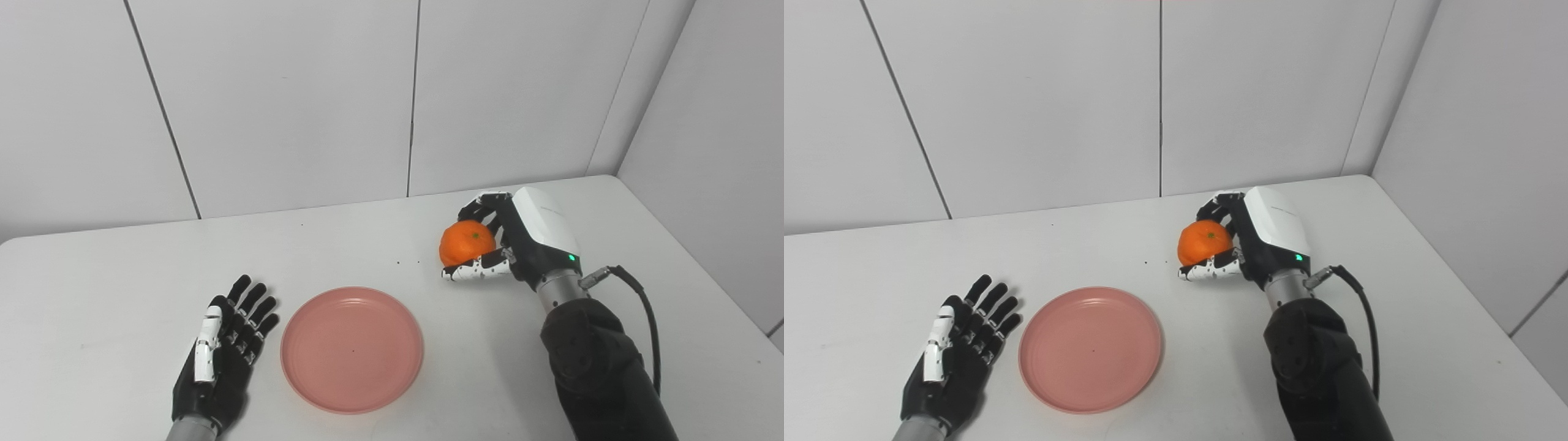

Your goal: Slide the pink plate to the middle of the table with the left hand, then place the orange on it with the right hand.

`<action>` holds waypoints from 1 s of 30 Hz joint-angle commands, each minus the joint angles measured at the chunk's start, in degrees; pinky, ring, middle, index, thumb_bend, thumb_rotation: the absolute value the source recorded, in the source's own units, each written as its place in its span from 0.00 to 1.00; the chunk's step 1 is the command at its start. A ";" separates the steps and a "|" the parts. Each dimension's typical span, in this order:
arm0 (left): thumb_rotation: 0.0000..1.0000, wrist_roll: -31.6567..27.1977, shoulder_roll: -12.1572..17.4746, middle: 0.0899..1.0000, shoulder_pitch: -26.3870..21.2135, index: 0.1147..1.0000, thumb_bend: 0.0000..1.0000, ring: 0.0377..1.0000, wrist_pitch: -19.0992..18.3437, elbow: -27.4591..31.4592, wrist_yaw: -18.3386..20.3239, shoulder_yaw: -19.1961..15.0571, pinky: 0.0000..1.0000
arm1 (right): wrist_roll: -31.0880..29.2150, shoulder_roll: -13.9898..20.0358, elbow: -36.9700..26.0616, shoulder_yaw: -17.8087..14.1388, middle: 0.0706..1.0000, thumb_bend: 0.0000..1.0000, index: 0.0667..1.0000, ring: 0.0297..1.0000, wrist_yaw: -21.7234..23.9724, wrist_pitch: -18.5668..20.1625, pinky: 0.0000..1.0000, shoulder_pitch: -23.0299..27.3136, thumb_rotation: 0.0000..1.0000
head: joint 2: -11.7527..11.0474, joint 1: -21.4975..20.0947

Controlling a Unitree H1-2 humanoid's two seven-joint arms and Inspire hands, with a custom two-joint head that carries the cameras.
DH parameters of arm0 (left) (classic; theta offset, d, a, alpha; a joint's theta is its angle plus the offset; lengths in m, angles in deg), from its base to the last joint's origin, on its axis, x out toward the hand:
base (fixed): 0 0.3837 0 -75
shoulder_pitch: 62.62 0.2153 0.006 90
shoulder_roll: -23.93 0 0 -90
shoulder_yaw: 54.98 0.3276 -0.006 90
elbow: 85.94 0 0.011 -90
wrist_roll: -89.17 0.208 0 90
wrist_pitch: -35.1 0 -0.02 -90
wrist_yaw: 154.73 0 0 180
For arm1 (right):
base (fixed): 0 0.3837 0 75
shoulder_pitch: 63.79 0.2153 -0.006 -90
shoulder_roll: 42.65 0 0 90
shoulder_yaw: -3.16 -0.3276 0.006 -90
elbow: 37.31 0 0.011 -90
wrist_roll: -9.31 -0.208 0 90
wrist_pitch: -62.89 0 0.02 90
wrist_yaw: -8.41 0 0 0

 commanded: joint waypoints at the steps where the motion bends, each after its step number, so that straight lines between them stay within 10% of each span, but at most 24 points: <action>1: 1.00 0.51 -0.40 0.94 0.99 0.92 0.37 0.93 -1.40 -0.27 -0.55 0.34 0.94 | -0.04 -0.26 -1.95 0.31 0.43 0.52 0.45 0.38 -2.14 -2.41 0.31 2.57 0.14 | -0.02 0.54; 30: 1.00 3.92 -3.67 0.93 0.75 0.92 0.37 0.92 -1.22 0.77 -3.49 2.14 0.92 | 0.64 -9.28 4.32 14.82 0.42 0.52 0.45 0.35 -1.70 -5.67 0.28 3.58 0.14 | 1.63 10.50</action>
